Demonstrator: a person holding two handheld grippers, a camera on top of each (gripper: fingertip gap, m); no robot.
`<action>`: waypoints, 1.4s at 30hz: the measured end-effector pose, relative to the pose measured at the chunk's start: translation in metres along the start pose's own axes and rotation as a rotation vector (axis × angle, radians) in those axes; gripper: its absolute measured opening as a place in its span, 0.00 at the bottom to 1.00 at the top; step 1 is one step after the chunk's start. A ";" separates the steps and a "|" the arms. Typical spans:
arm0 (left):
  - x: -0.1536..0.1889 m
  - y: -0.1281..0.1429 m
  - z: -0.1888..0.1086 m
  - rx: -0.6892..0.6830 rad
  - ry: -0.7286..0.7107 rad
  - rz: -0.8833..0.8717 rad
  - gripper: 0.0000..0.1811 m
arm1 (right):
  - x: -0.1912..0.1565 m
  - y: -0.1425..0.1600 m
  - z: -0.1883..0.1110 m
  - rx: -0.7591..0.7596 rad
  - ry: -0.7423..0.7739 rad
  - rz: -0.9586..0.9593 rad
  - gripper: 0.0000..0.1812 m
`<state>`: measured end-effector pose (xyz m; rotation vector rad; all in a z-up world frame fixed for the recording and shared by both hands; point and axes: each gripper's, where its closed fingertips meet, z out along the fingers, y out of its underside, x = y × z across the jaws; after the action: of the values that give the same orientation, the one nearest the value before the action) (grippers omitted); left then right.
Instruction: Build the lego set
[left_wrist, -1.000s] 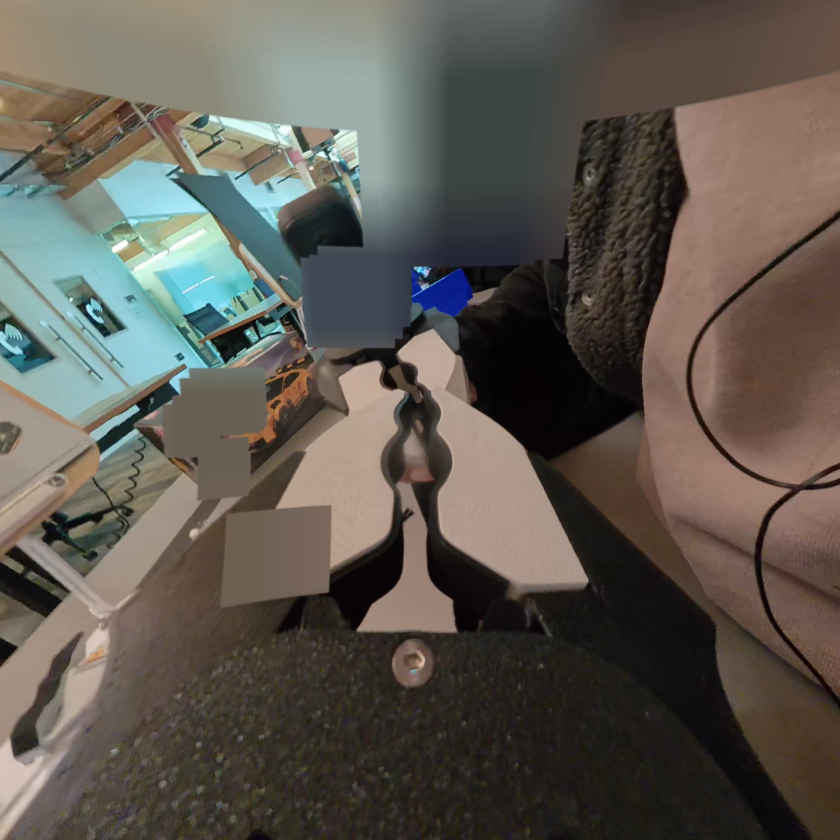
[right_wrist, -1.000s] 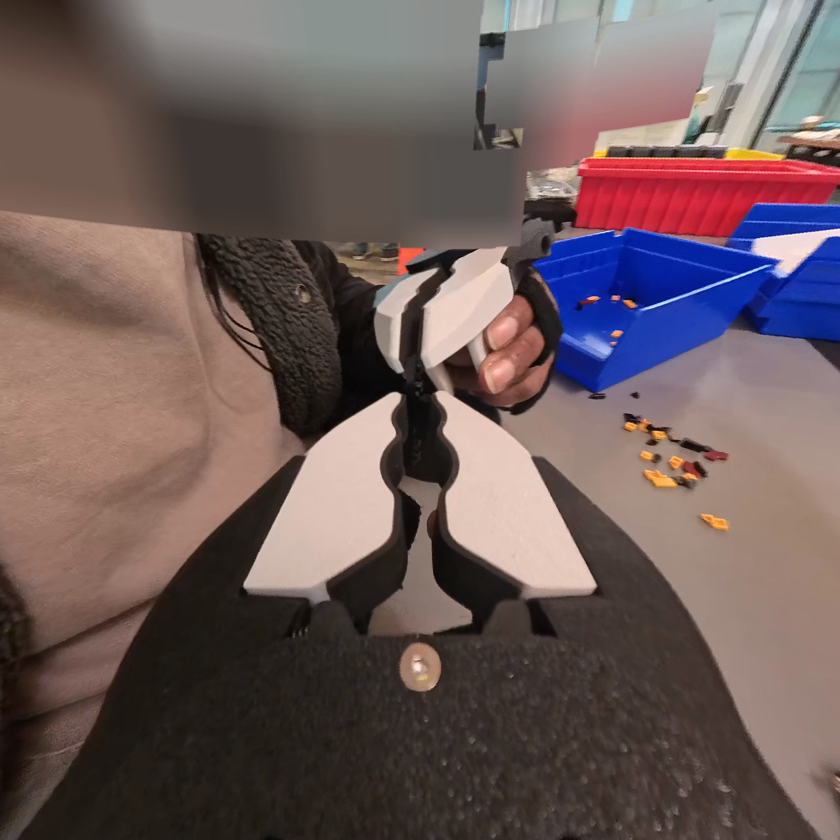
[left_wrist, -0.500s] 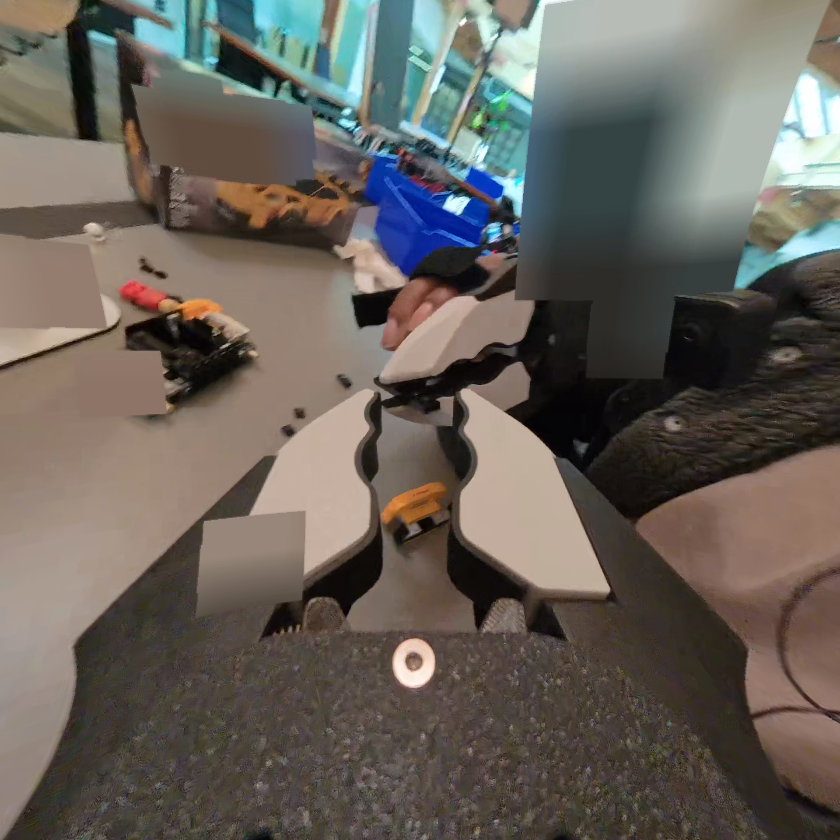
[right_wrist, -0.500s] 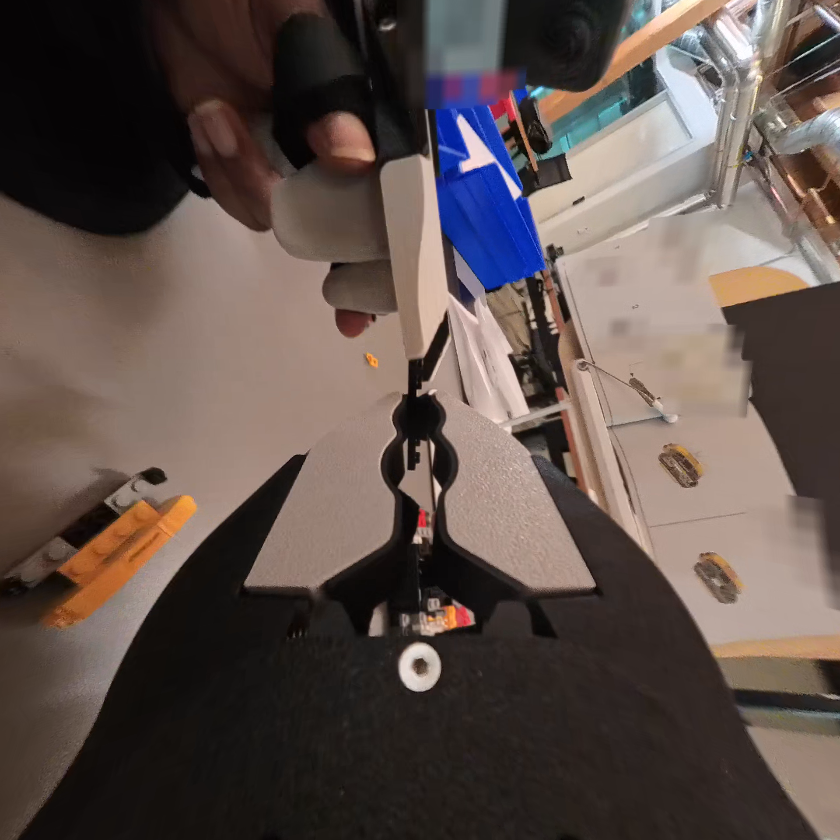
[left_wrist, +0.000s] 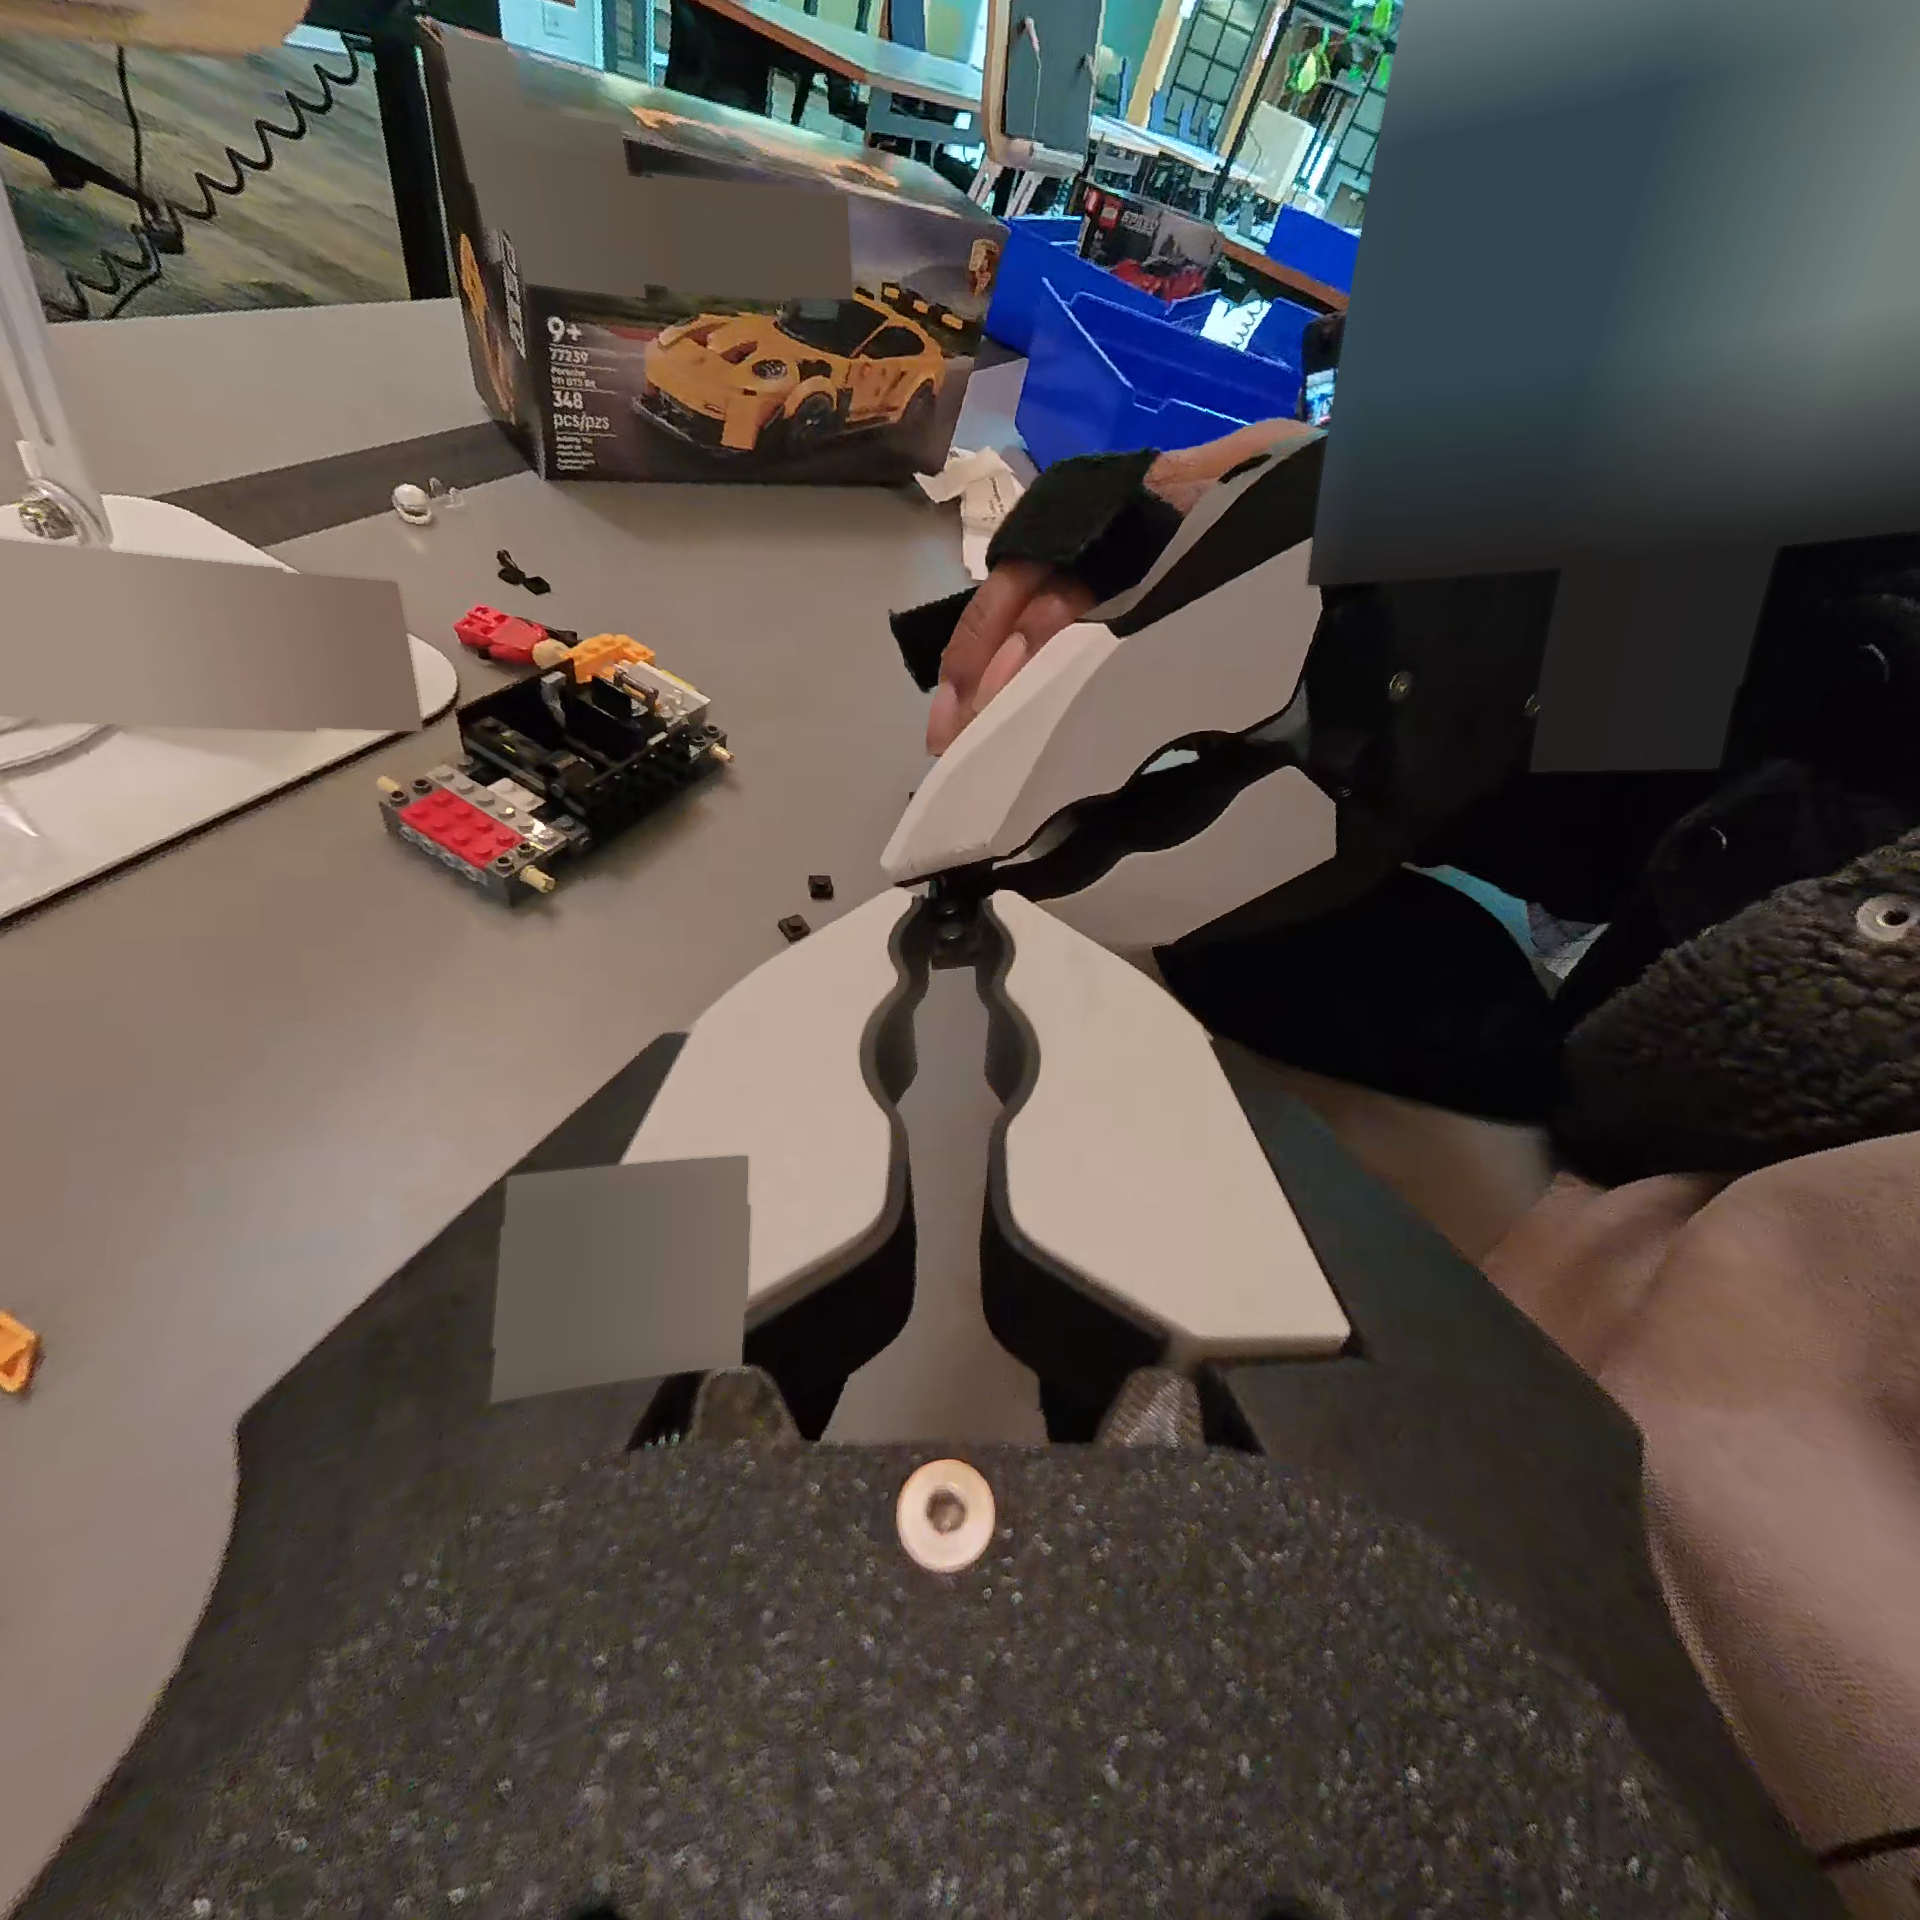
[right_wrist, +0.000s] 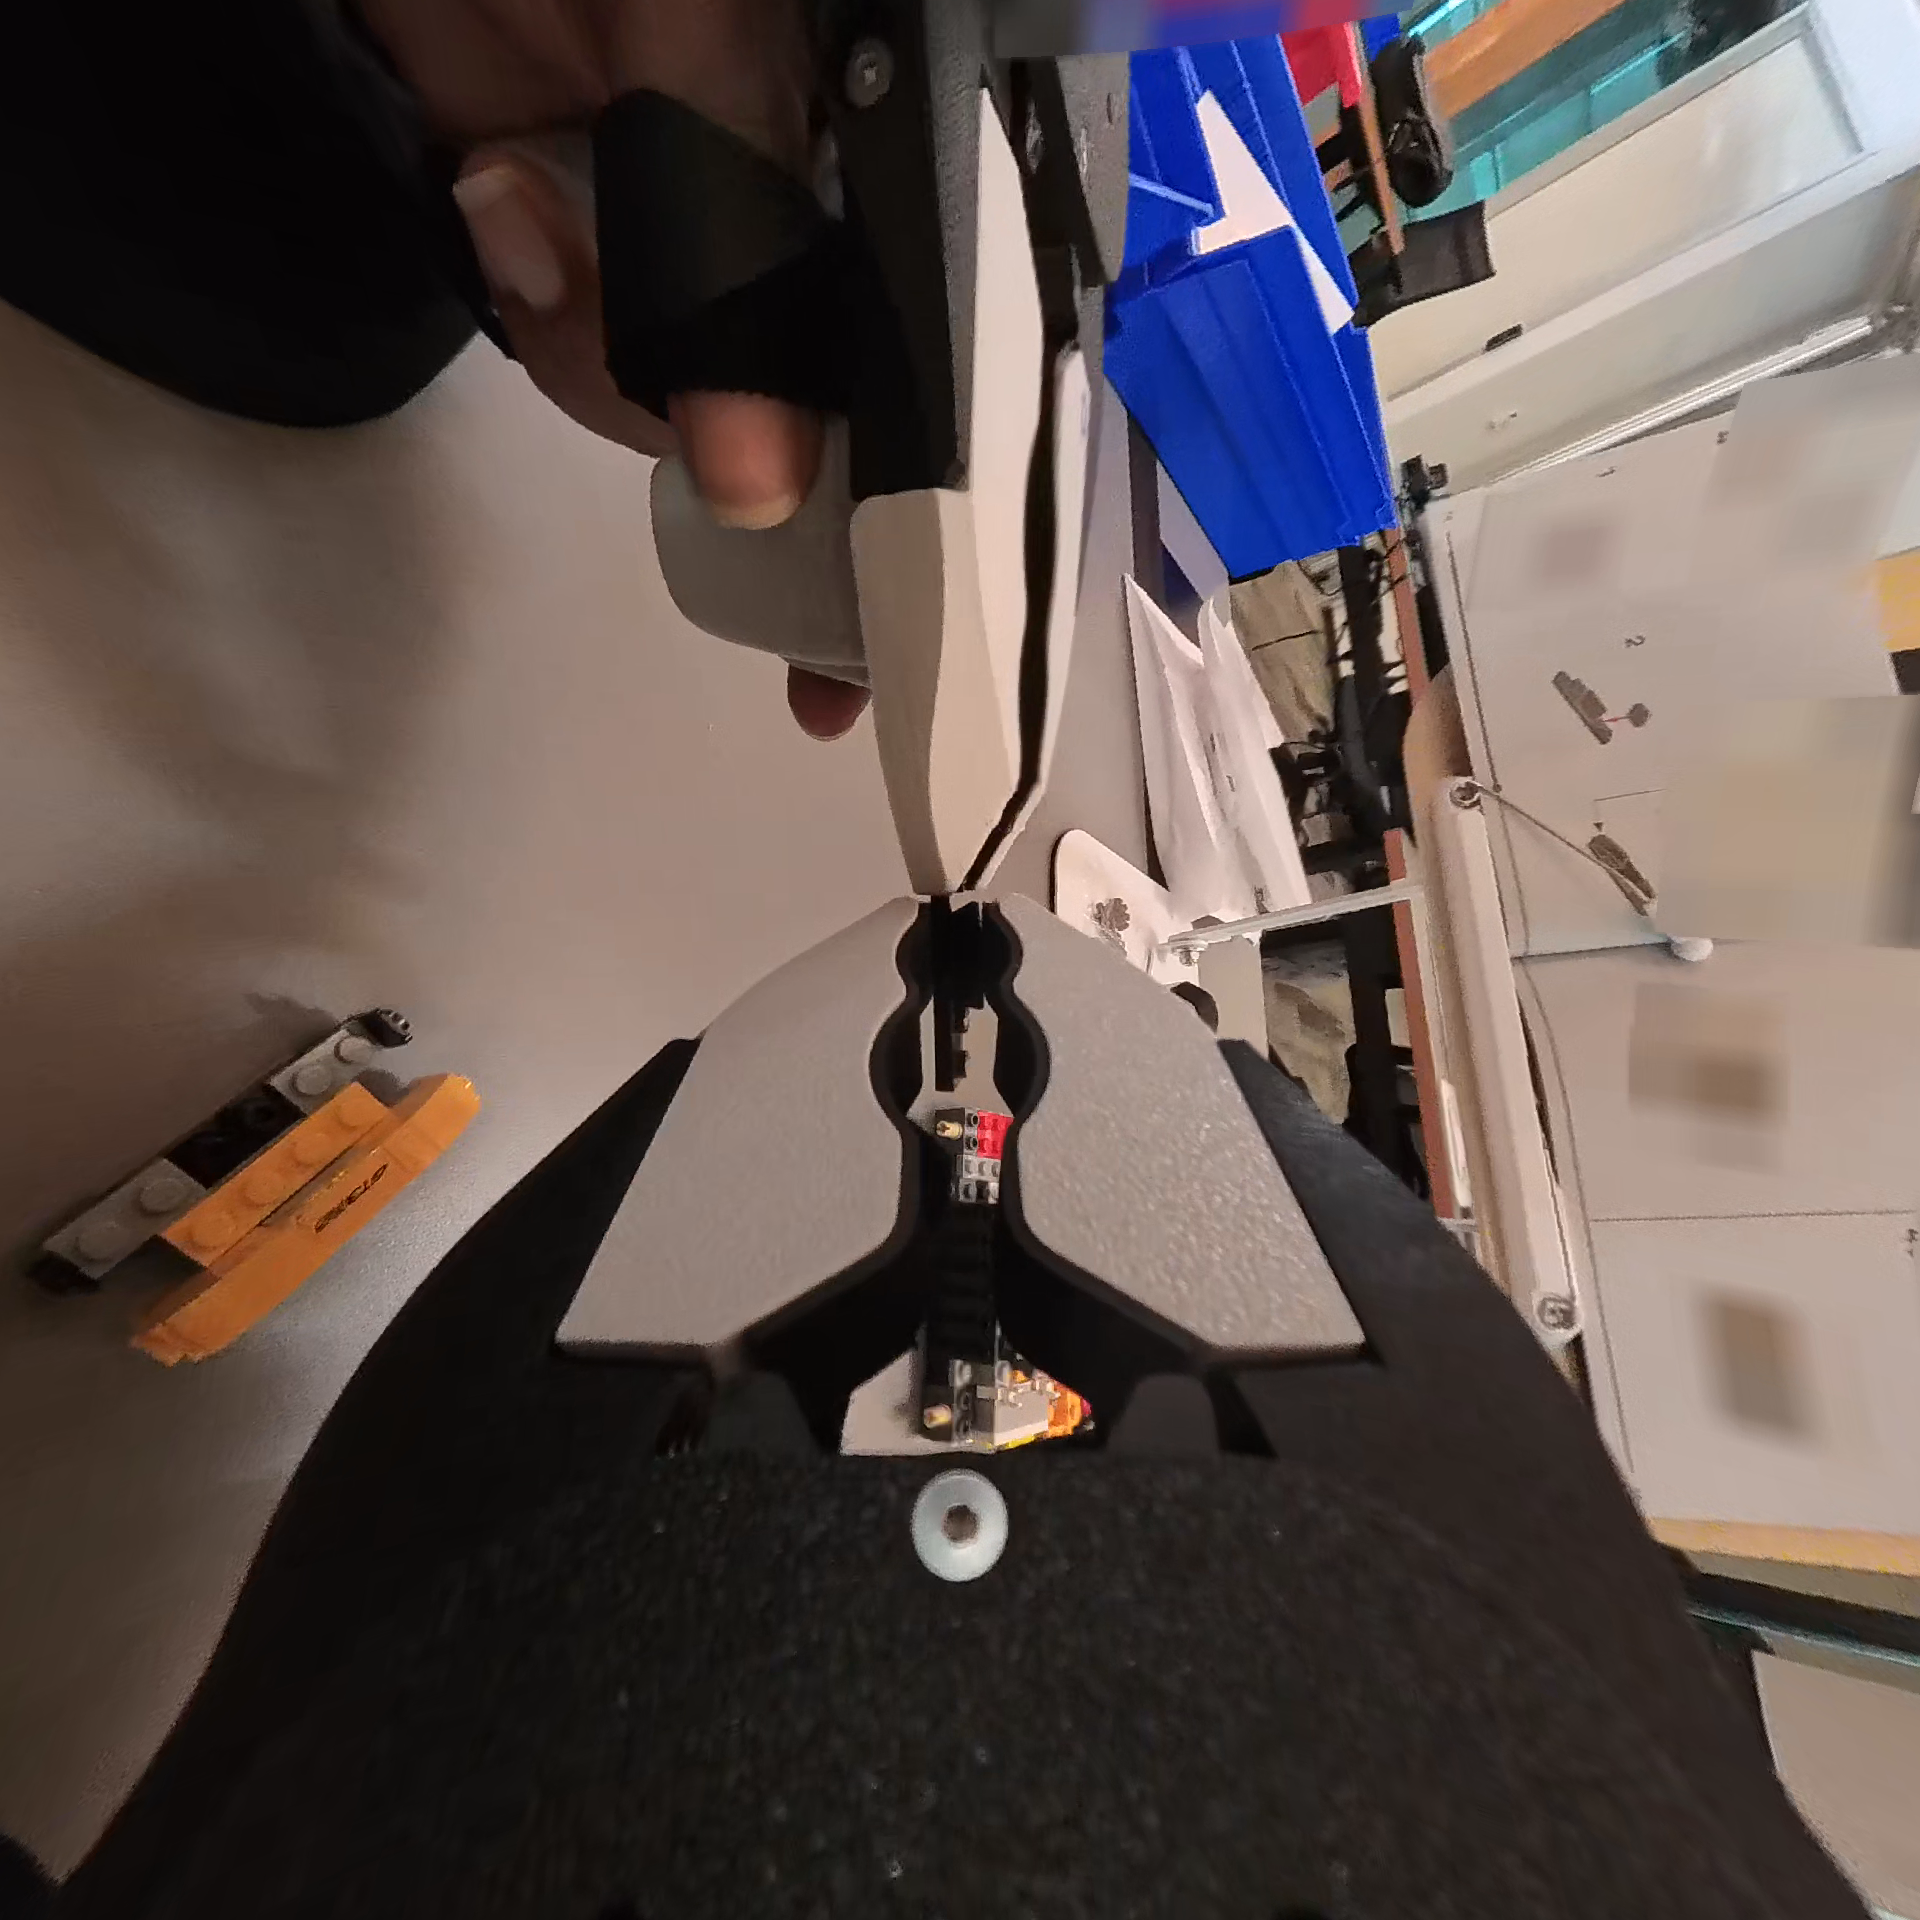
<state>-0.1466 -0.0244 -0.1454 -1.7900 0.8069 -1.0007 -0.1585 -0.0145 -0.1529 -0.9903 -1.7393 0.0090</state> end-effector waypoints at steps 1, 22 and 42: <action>0.000 -0.001 -0.001 0.002 -0.005 0.005 0.05 | 0.000 0.000 0.001 -0.004 -0.008 0.003 0.05; 0.010 -0.020 -0.011 0.092 -0.022 0.063 0.04 | 0.013 -0.013 -0.001 -0.003 -0.049 0.070 0.05; 0.004 -0.014 -0.009 0.046 -0.091 0.042 0.04 | 0.009 -0.004 0.008 -0.123 -0.037 0.002 0.05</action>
<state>-0.1511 -0.0261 -0.1294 -1.7590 0.7565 -0.8969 -0.1681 -0.0081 -0.1474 -1.0870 -1.7900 -0.0799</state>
